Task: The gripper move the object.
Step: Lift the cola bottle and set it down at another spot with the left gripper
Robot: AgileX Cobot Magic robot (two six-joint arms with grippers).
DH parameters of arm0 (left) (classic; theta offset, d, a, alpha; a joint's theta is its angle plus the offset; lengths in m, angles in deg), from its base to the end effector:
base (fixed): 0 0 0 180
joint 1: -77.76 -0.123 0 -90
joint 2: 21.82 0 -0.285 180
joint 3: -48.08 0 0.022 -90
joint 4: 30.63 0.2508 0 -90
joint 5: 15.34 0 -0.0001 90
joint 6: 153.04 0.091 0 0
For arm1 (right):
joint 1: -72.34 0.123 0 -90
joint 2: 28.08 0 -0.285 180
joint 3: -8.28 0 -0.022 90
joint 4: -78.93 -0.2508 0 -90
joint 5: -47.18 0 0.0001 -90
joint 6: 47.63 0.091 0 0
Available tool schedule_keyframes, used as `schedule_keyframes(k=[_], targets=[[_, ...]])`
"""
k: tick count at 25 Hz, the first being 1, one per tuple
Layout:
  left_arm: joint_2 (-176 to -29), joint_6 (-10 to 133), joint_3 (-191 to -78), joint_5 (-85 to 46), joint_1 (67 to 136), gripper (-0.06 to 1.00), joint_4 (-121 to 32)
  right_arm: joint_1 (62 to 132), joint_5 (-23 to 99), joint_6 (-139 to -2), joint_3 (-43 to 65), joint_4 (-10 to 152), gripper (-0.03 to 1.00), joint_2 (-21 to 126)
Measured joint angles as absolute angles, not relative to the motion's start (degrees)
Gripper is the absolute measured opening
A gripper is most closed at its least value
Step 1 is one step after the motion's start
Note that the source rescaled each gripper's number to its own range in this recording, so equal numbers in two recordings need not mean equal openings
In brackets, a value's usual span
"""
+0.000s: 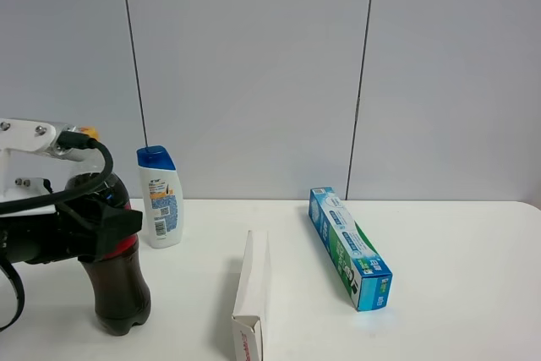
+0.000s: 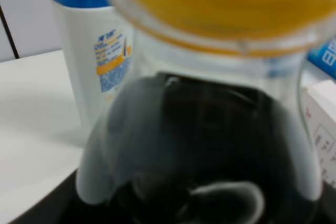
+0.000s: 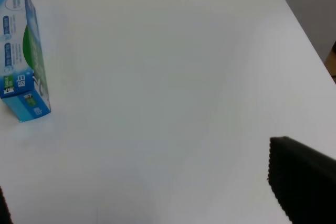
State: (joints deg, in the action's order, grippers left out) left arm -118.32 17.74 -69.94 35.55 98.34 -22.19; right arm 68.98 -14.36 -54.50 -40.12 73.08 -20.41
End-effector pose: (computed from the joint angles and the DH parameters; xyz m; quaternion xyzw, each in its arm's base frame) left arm 0.2124 -0.0908 0.1530 0.1505 0.7937 -0.1695 0.5645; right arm -0.0058 0.0085 0.2774 -0.0286 0.8538 0.0046 0.5198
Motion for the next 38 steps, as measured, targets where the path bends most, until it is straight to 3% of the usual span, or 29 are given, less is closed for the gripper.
schedule_keyframes(k=[14, 23, 28, 34, 38], targets=[[-97.7, 3.0, -69.3, 28.6, 98.3, 0.0, -12.6, 69.0, -14.4, -54.5, -40.1, 73.1, 1.0, -20.4], [-87.8, 2.2, -69.8, 19.2, 98.3, 0.0, -12.0, 69.0, -14.4, -54.5, -40.1, 73.1, 1.0, -20.4], [-86.5, 1.8, -75.9, 11.0, 99.5, 0.0, -10.7, 69.0, -14.3, -54.5, -40.1, 73.1, 1.0, -20.4], [-86.5, 2.1, -85.7, -4.7, 105.4, 0.0, -10.7, 69.0, -14.3, -54.5, -40.1, 73.1, 1.0, -20.4], [-86.5, 2.3, -88.9, -7.9, 108.5, 0.0, -10.8, 69.0, -14.3, -54.5, -40.1, 73.1, 1.0, -20.4]])
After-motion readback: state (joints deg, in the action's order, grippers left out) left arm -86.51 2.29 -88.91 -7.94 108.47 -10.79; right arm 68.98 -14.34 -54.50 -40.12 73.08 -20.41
